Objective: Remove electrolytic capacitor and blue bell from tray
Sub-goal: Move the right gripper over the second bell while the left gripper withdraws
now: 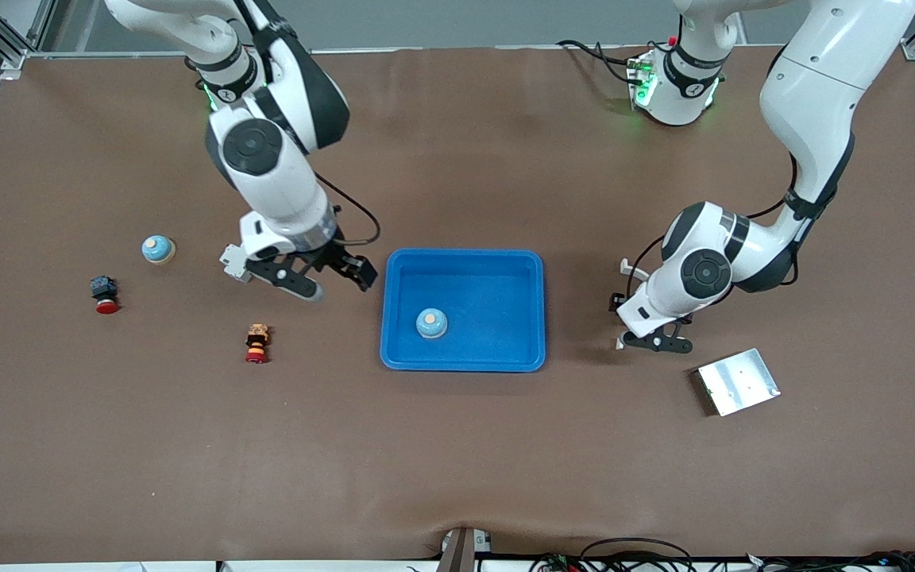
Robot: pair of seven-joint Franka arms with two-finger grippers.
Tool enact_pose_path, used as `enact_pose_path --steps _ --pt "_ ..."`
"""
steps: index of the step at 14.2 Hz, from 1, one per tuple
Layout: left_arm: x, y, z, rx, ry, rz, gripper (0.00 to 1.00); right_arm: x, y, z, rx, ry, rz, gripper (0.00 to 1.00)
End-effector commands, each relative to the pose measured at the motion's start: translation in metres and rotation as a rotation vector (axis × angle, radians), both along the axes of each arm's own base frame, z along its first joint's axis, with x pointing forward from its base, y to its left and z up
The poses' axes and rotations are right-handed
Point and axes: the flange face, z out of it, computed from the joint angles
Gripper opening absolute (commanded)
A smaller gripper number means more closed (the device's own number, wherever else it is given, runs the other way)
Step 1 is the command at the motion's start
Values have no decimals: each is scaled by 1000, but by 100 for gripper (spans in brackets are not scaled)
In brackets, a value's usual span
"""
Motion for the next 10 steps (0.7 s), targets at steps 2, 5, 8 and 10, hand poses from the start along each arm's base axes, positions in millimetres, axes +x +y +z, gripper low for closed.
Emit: enact_pose_path --steps 2,5,8,10 --pt "0 -7 13 13 -23 52 100 29 41 -32 -8 4 -51 100" --pt "2 -8 26 17 -33 63 100 44 65 -55 -1 6 -50 100" --pt "2 -4 62 53 -44 61 100 47 77 -83 -12 24 -40 100" --pt "3 7 92 87 -56 72 100 48 82 -90 -11 24 -34 100"
